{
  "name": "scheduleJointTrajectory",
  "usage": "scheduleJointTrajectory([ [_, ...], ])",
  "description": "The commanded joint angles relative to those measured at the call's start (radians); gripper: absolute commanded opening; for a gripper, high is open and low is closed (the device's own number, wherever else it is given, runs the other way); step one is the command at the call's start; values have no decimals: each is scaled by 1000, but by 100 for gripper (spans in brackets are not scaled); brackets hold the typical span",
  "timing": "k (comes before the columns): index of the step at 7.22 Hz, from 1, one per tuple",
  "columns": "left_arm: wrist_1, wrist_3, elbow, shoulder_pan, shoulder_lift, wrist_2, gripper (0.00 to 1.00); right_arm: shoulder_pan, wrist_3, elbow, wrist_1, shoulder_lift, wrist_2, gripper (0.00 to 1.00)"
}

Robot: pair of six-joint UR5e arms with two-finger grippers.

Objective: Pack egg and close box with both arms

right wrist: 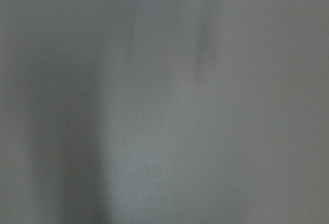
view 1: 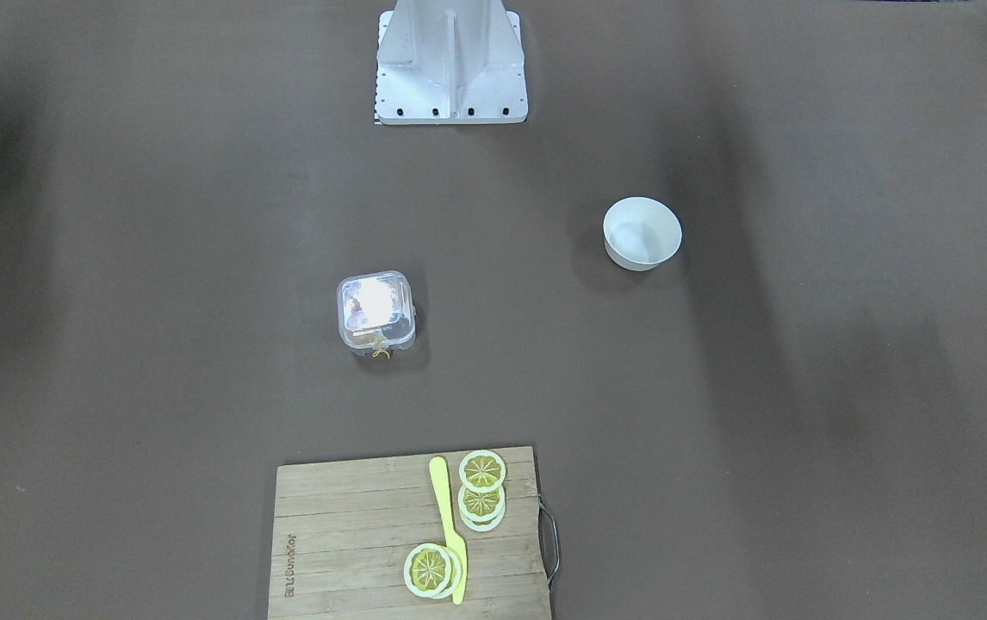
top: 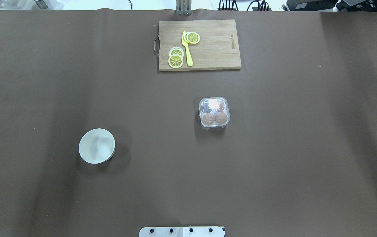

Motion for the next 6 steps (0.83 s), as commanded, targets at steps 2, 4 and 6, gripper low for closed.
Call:
scheduleJointTrajectory([
  [2, 0, 0, 10, 0, 0, 2, 100, -12, -1, 11, 0, 2, 5, 100],
  [4, 0, -2, 10, 0, -1, 3, 100, -12, 1, 8, 1, 4, 6, 100],
  [6, 0, -2, 10, 0, -12, 6, 100, -12, 1, 11, 1, 5, 5, 100],
])
